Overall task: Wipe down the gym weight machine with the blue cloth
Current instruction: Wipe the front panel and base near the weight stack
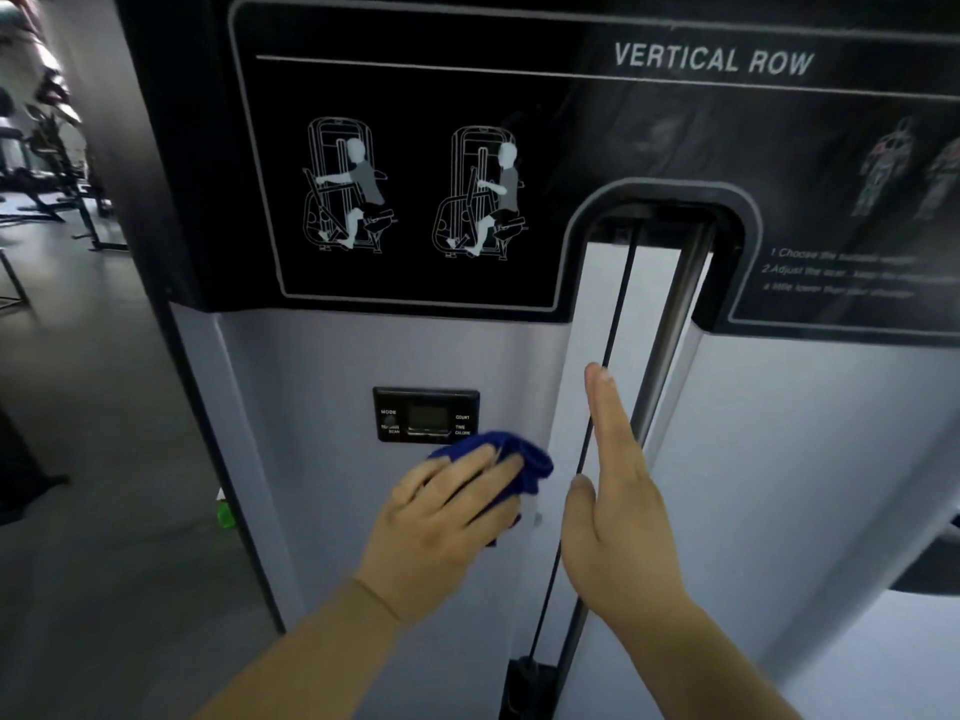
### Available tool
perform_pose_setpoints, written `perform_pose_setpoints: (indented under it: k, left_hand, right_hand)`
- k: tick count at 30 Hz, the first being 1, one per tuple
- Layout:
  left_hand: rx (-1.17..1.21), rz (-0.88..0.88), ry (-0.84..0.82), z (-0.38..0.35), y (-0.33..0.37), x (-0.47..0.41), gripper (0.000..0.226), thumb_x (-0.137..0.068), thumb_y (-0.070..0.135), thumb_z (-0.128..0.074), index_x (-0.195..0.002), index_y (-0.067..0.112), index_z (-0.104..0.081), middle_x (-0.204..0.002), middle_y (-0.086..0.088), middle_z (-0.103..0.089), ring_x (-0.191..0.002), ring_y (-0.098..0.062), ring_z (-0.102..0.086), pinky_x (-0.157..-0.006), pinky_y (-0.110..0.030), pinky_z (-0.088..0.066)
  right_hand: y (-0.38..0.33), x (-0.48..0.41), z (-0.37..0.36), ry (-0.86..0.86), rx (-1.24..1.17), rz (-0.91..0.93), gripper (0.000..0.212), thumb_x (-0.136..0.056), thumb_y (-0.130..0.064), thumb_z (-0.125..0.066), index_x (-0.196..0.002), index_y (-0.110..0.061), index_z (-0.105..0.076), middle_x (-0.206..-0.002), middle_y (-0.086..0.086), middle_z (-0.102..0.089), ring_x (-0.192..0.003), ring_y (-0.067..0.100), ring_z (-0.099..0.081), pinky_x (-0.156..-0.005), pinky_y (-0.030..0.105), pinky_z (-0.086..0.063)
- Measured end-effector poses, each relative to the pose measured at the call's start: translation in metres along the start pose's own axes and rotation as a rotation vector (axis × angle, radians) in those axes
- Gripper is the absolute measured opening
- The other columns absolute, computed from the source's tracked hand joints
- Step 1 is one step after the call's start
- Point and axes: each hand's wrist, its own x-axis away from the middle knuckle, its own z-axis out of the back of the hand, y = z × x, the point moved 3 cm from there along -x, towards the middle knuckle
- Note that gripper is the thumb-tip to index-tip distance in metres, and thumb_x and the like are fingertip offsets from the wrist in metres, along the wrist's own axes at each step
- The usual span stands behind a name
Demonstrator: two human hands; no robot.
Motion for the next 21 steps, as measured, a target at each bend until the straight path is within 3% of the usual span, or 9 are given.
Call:
perform_pose_setpoints:
  k: [3, 7, 8, 11, 14, 16, 18, 21]
  left_hand:
    - [0.024, 0.013, 0.077, 0.019, -0.012, -0.006, 0.024, -0.095, 0.021, -0.063, -0.118, 0.025, -0.057, -0.140, 0.002, -0.047, -0.130, -0.021, -0.046, -0.108, -0.036, -0.031]
    - [0.003, 0.278, 0.332, 0.058, -0.053, -0.031, 0.024, -0.100, 0.009, -0.050, -0.119, 0.021, -0.058, -0.139, -0.004, -0.048, -0.126, -0.030, -0.044, -0.103, -0.038, -0.033]
    - [-0.014, 0.317, 0.315, 0.058, -0.060, -0.026, 0.029, -0.095, 0.007, -0.051, -0.120, 0.021, -0.057, -0.140, -0.005, -0.046, -0.127, -0.032, -0.042, -0.106, -0.037, -0.031]
    - [-0.052, 0.353, 0.194, 0.040, -0.062, 0.016, 0.032, -0.089, 0.007, -0.053, -0.118, 0.020, -0.061, -0.139, -0.012, -0.043, -0.124, -0.038, -0.040, -0.117, -0.032, -0.022]
    - [-0.064, 0.372, 0.046, 0.025, -0.054, 0.060, 0.023, -0.083, 0.000, -0.067, -0.101, 0.012, -0.075, -0.132, -0.013, -0.045, -0.116, -0.039, -0.043, -0.120, -0.028, -0.018]
    - [-0.013, 0.376, -0.057, 0.026, -0.049, 0.076, 0.051, -0.062, -0.011, -0.081, -0.105, 0.015, -0.070, -0.131, -0.010, -0.046, -0.116, -0.037, -0.044, -0.119, -0.030, -0.021]
    - [0.034, 0.390, -0.015, 0.040, -0.052, 0.072, 0.066, -0.062, -0.017, -0.077, -0.114, 0.018, -0.058, -0.132, -0.009, -0.046, -0.117, -0.036, -0.044, -0.117, -0.032, -0.024]
    - [0.030, 0.480, 0.185, 0.071, -0.070, 0.037, 0.048, -0.082, -0.006, -0.064, -0.124, 0.015, -0.055, -0.136, -0.013, -0.043, -0.123, -0.039, -0.042, -0.119, -0.032, -0.021]
  right_hand:
    - [-0.011, -0.006, -0.001, 0.014, 0.025, 0.138, 0.095, -0.088, 0.011, -0.040, -0.150, -0.052, -0.004, -0.160, -0.029, -0.005, -0.149, 0.000, -0.007, -0.110, 0.002, -0.010]
    - [-0.020, -0.013, -0.008, 0.089, 0.045, 0.192, 0.080, -0.084, 0.009, -0.039, -0.152, -0.030, -0.026, -0.163, -0.018, -0.009, -0.150, 0.006, -0.005, -0.110, 0.002, -0.011]
    - [-0.020, -0.013, -0.011, 0.104, 0.067, 0.199, 0.079, -0.084, 0.008, -0.040, -0.153, -0.027, -0.024, -0.163, -0.017, -0.008, -0.151, 0.007, -0.004, -0.114, 0.007, -0.011]
    - [-0.019, -0.007, -0.025, 0.066, 0.091, 0.210, 0.077, -0.087, 0.004, -0.041, -0.154, -0.027, -0.019, -0.163, -0.018, -0.004, -0.151, 0.010, -0.001, -0.122, 0.038, -0.017]
    - [-0.020, -0.006, -0.040, 0.010, 0.082, 0.211, 0.078, -0.088, 0.002, -0.042, -0.154, -0.030, -0.014, -0.163, -0.020, -0.002, -0.151, 0.008, 0.000, -0.118, 0.047, -0.020]
    - [-0.019, -0.004, -0.047, -0.005, 0.090, 0.206, 0.079, -0.087, 0.003, -0.043, -0.155, -0.027, -0.015, -0.163, -0.019, -0.001, -0.151, 0.009, 0.002, -0.117, 0.052, -0.022]
    - [-0.016, -0.003, -0.053, 0.002, 0.094, 0.205, 0.080, -0.087, 0.004, -0.044, -0.155, -0.025, -0.015, -0.163, -0.019, 0.000, -0.151, 0.010, 0.003, -0.119, 0.052, -0.020]
    - [-0.014, 0.000, -0.060, 0.012, 0.118, 0.235, 0.085, -0.085, 0.006, -0.045, -0.157, -0.027, -0.012, -0.164, -0.016, 0.001, -0.152, 0.013, 0.003, -0.123, 0.034, -0.002]
